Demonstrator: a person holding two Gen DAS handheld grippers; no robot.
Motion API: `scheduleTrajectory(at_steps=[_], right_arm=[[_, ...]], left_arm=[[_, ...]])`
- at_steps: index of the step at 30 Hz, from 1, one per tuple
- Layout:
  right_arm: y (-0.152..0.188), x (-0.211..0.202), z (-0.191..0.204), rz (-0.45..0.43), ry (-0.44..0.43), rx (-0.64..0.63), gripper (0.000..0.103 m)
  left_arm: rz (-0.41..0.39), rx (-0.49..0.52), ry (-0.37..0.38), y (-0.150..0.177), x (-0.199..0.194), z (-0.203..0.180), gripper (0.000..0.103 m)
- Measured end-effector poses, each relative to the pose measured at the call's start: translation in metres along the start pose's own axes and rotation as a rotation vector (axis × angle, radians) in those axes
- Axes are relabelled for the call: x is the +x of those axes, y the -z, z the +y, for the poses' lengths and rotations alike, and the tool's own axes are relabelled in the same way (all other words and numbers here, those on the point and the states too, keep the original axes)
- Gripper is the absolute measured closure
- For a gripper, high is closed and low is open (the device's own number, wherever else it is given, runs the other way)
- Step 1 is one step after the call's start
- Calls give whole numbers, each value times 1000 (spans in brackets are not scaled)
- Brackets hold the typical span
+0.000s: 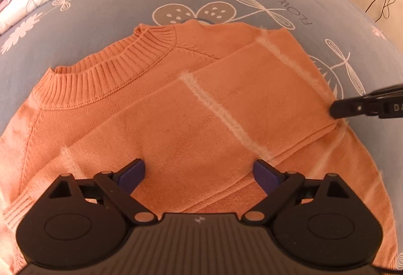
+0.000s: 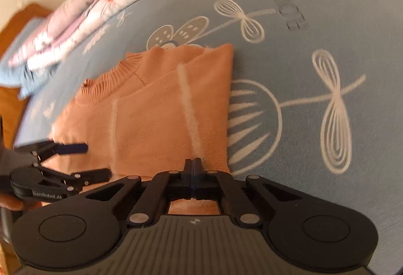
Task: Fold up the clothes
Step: 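Fold the gripped side edge over toward the sweater's middle with the right gripper, then open the right gripper and lift it off the folded side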
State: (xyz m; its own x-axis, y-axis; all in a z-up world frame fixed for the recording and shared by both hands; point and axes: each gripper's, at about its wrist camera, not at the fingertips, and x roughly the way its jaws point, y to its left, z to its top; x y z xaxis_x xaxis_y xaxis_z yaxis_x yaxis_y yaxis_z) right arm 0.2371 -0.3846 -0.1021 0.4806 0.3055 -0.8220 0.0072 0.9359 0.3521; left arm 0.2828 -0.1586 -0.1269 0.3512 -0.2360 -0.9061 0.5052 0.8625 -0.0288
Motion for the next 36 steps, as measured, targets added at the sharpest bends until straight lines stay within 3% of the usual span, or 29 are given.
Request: scheduleTrajectory(at_steps=[1, 4, 6, 9, 14, 17, 18, 22, 25, 29, 33, 36], right_arm=[[0, -8, 9, -19, 41, -41, 91], [12, -23, 28, -51, 184, -219, 74], [24, -19, 35, -29, 261, -345, 74], [38, -2, 42, 7, 310, -476, 74], [40, 15, 60, -29, 352, -644, 74], [44, 25, 71, -43, 422, -771, 77], [44, 25, 71, -50, 436, -762, 87], [38, 14, 65, -83, 462, -606, 90], [33, 17, 49, -52, 453, -439, 90], [32, 11, 54, -30, 466, -444, 77], [27, -16, 53, -65, 463, -391, 77], [19, -22, 57, -106, 389, -328, 78]], left_arm=[[-5, -10, 9, 0, -3, 1, 10], [-18, -47, 34, 2, -11, 5, 10], [-18, -71, 40, 4, -13, 7, 10], [-15, -81, 34, 7, -14, 9, 10], [-10, -75, 25, 7, -14, 10, 10], [-10, -78, 18, 4, -13, 11, 10], [-12, -79, 13, 2, -13, 11, 10], [-21, -85, 9, -3, -11, 11, 10], [9, -80, 1, -1, 0, 12, 10], [-2, -55, -7, 0, -3, 10, 9], [-62, -89, -19, 0, -19, 15, 9], [-48, -98, -49, 2, -13, 17, 9]])
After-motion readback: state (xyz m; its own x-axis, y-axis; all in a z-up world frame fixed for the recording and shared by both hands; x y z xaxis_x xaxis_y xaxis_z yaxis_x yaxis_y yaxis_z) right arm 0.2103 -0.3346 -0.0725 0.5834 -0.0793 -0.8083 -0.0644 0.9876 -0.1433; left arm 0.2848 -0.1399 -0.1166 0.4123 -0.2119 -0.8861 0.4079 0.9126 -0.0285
